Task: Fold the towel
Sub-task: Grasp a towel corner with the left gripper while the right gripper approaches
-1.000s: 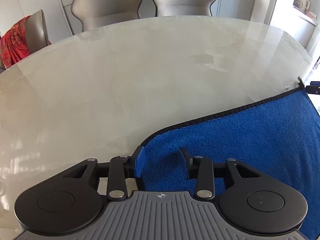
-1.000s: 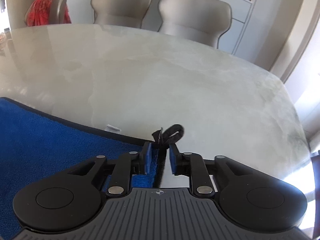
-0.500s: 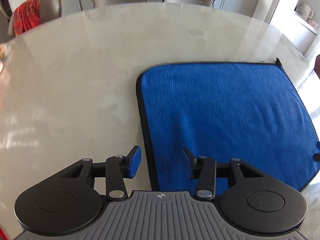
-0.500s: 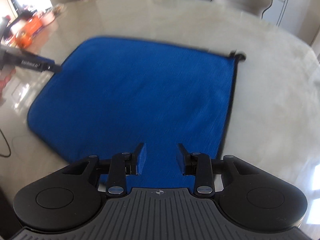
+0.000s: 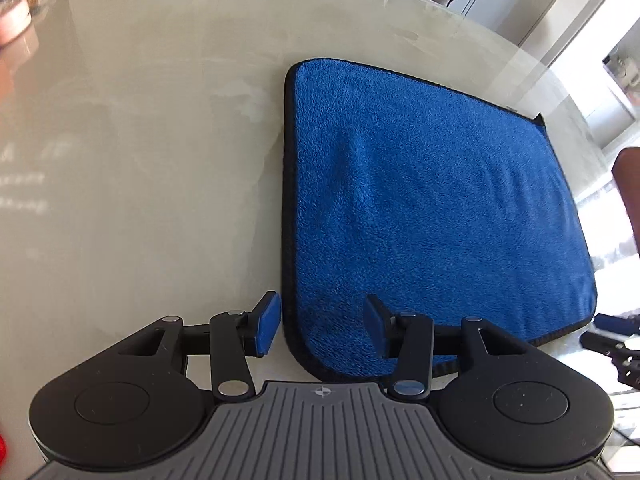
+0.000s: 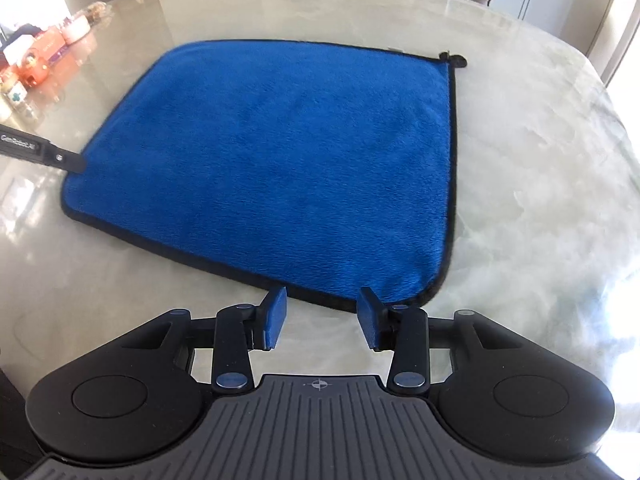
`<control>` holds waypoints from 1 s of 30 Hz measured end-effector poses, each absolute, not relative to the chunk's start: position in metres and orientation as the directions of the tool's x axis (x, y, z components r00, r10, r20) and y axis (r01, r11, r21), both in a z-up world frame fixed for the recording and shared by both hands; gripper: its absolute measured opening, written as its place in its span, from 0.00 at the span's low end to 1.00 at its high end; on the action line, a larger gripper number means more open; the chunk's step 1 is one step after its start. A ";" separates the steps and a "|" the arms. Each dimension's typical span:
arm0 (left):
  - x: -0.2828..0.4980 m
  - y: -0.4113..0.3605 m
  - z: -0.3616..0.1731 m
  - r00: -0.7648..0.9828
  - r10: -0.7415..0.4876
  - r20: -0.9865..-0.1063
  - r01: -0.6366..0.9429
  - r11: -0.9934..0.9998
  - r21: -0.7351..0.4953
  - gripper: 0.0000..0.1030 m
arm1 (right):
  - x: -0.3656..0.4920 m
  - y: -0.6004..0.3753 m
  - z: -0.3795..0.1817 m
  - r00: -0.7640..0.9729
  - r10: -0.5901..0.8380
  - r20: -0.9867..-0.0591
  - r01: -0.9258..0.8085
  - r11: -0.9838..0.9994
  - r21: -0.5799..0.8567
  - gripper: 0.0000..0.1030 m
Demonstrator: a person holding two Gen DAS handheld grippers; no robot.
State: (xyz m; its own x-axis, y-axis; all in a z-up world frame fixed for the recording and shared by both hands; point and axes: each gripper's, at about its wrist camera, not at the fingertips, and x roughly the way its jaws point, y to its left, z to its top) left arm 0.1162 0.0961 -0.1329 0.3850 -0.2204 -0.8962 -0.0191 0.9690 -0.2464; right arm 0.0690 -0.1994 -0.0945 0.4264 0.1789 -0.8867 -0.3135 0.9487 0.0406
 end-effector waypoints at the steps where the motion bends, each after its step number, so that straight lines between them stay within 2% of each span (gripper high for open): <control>1: 0.117 0.097 -0.133 0.385 -0.219 -0.896 -0.023 0.969 -0.246 0.47 | 0.067 -0.199 -0.094 0.427 0.181 -0.886 -0.316 0.948 0.042 0.39; 6: 0.120 0.100 -0.131 0.393 -0.231 -0.890 -0.052 0.961 -0.272 0.47 | 0.058 -0.196 -0.090 0.428 0.183 -0.885 -0.317 0.947 0.043 0.39; 9: 0.122 0.098 -0.133 0.395 -0.221 -0.892 -0.043 0.965 -0.258 0.42 | 0.055 -0.195 -0.090 0.425 0.181 -0.887 -0.311 0.949 0.045 0.40; 11: 0.124 0.098 -0.134 0.392 -0.209 -0.896 -0.042 0.969 -0.244 0.13 | 0.053 -0.192 -0.088 0.427 0.191 -0.884 -0.316 0.947 0.053 0.40; 14: 0.127 0.105 -0.136 0.380 -0.240 -0.893 -0.061 0.957 -0.283 0.08 | 0.049 -0.180 -0.083 0.427 0.238 -0.872 -0.360 0.930 0.077 0.40; 20: 0.131 0.110 -0.128 0.381 -0.294 -0.877 -0.051 0.940 -0.337 0.00 | 0.046 -0.118 -0.080 0.436 0.338 -0.834 -0.551 0.833 0.050 0.40; 26: 0.139 0.108 -0.118 0.391 -0.321 -0.863 -0.030 0.932 -0.361 0.00 | 0.044 -0.046 -0.081 0.472 0.437 -0.766 -0.706 0.708 -0.031 0.40; 30: 0.141 0.111 -0.118 0.405 -0.305 -0.862 -0.038 0.936 -0.349 0.00 | 0.047 -0.016 -0.087 0.438 0.492 -0.753 -0.759 0.651 -0.016 0.40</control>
State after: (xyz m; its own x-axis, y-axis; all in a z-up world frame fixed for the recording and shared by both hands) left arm 0.1411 0.1112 -0.1179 0.4047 -0.3054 -0.8619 -0.0378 0.9362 -0.3494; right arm 0.0474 -0.0156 -0.0869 0.4381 0.4916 -0.7526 -0.7589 0.6511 -0.0165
